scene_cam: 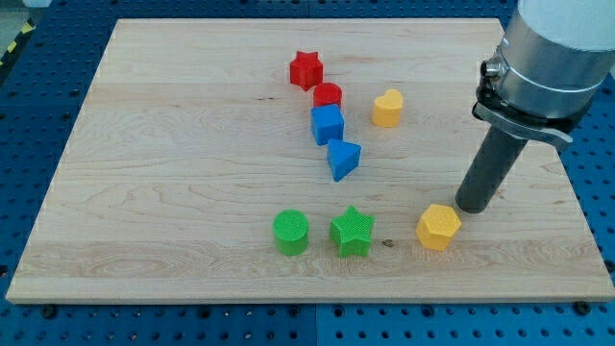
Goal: Slide the hexagon to the right of the green star
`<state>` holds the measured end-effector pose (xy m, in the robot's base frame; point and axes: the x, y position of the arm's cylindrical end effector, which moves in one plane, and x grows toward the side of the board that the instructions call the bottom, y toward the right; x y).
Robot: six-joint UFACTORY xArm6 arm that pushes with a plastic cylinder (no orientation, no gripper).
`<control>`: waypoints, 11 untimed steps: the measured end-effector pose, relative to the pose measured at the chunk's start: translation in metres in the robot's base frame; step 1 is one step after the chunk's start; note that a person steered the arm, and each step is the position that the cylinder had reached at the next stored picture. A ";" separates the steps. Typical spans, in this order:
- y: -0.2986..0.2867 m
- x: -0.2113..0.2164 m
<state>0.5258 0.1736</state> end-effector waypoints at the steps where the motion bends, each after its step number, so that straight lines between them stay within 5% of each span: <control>1: 0.003 0.003; 10: -0.029 0.030; 11: 0.033 0.011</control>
